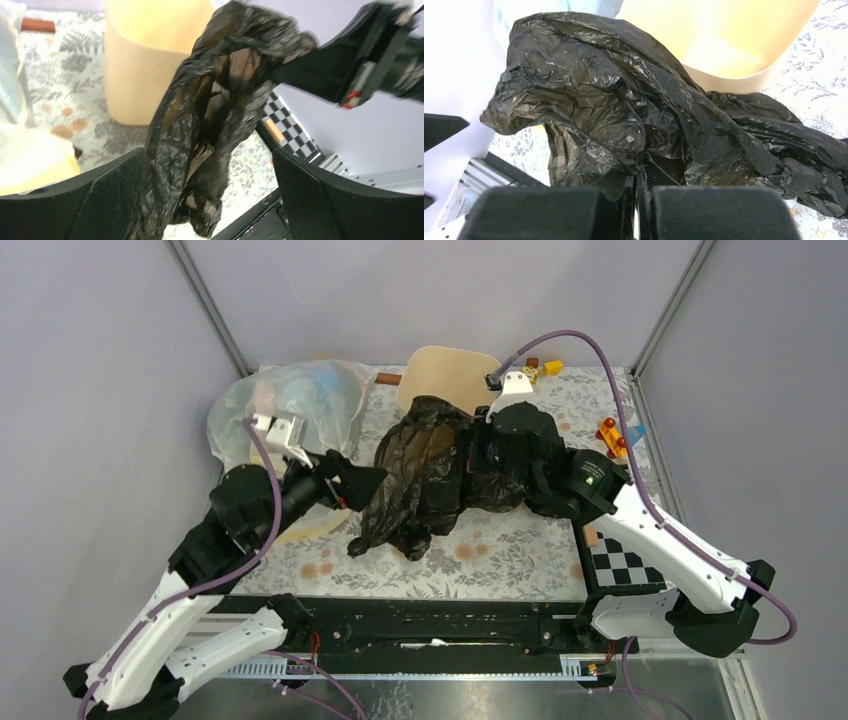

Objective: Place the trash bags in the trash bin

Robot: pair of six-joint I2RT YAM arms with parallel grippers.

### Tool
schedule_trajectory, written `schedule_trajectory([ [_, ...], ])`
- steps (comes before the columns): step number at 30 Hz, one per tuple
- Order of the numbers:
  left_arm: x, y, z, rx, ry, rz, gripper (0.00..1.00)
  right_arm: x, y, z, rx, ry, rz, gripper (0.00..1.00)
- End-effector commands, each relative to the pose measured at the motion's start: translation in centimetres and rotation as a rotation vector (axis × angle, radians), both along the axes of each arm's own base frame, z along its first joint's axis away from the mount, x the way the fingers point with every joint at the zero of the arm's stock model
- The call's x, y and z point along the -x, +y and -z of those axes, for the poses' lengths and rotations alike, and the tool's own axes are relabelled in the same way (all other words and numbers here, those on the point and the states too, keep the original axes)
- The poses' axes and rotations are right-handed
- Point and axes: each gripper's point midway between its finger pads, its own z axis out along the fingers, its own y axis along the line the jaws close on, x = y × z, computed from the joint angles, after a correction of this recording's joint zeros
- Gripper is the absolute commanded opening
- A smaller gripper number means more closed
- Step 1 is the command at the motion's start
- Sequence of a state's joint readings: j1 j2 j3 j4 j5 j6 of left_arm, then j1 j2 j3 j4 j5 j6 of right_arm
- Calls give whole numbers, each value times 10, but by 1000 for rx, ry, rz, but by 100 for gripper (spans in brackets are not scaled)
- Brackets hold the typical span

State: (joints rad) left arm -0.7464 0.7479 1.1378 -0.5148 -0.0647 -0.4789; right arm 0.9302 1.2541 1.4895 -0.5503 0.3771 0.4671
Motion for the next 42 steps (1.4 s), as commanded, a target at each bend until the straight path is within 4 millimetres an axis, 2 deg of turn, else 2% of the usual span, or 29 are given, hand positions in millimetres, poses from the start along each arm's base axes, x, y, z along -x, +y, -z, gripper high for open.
schedule_trajectory([
  [1,-1,7,58,-45,77,-42,99,8,3,-13,-8,9,-72,0],
  [4,3,-6,92,-7,110,17,99,12,9,-13,-17,24,-107,0],
  [8,-7,-8,111,-26,103,-10,99,16,14,-17,-38,32,-136,0],
  [11,-17,-10,135,-108,137,-31,96,20,11,-18,-43,30,-145,0],
  [13,-23,-9,150,-151,172,-54,84,22,9,-16,-38,33,-148,0],
  [16,-30,-6,165,-188,200,-93,55,25,4,-13,-31,37,-145,0],
  [17,-32,-2,167,-194,205,-121,49,26,2,-11,-25,38,-139,0],
  [18,-35,3,169,-200,210,-155,47,27,-1,-9,-21,38,-135,0],
  [20,-40,16,170,-204,219,-238,50,29,-7,-8,-15,34,-125,0],
  [23,-41,26,166,-184,212,-296,92,30,-14,-7,-4,27,-114,0],
  [24,-39,27,164,-171,204,-295,97,30,-16,-7,2,27,-112,0],
  [29,-39,34,157,-135,175,-322,99,33,-17,-1,11,33,-119,0],
  [35,-47,39,168,-156,198,-383,99,33,-21,-1,11,26,-109,0],
  [40,-44,12,167,-111,143,-240,98,36,-20,-2,0,31,-122,0],
  [42,-42,4,168,-96,136,-199,89,36,-21,-2,-1,28,-119,0],
])
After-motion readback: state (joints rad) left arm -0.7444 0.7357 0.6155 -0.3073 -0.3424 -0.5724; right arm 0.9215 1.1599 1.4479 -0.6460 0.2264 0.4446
